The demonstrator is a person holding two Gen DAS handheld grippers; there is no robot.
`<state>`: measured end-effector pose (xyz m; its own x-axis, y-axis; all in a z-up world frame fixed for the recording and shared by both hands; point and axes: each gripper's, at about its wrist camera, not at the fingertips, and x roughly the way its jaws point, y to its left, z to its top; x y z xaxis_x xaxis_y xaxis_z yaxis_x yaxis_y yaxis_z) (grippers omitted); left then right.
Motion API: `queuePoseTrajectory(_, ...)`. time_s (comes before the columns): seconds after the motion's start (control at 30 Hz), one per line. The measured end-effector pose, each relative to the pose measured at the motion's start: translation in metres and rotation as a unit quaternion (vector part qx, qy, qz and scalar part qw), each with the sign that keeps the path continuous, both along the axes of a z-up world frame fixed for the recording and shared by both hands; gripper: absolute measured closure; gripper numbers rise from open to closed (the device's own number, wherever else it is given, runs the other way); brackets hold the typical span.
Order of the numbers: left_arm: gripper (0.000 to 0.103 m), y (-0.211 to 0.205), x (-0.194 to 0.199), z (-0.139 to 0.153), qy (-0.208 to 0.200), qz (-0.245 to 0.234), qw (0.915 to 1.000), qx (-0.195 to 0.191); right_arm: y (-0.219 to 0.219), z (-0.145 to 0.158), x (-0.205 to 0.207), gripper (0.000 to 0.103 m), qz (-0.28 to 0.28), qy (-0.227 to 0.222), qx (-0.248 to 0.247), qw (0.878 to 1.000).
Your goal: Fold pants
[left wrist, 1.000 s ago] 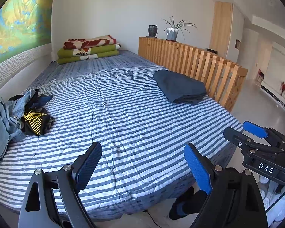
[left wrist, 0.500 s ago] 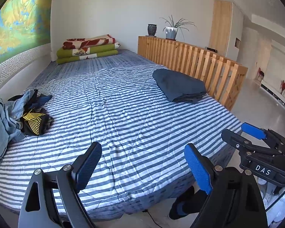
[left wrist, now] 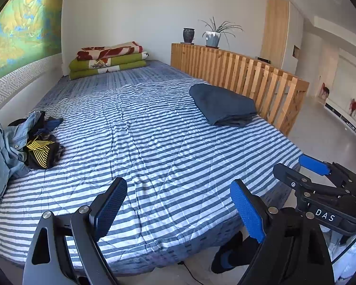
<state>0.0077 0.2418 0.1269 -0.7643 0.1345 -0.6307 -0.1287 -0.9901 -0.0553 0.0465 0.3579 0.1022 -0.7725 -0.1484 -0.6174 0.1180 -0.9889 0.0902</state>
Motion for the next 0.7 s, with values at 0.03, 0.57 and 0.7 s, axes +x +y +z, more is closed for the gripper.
queuePoseTrajectory(0.03,0.012,0.0,-0.001,0.0,0.0,0.001,1.0,0.0,0.0,0.0,0.0,0.031,0.0,0.0,0.0,1.0)
queuePoseTrajectory(0.57,0.01,0.001,-0.008,-0.009,-0.005,0.011,0.9999,0.006,-0.001,-0.009,-0.006,0.031,0.003,-0.01,0.002,1.0)
queuePoseTrajectory(0.7,0.01,-0.003,-0.011,-0.012,-0.01,0.011,0.9998,0.009,-0.003,-0.012,-0.008,0.031,0.005,-0.014,0.002,1.0)
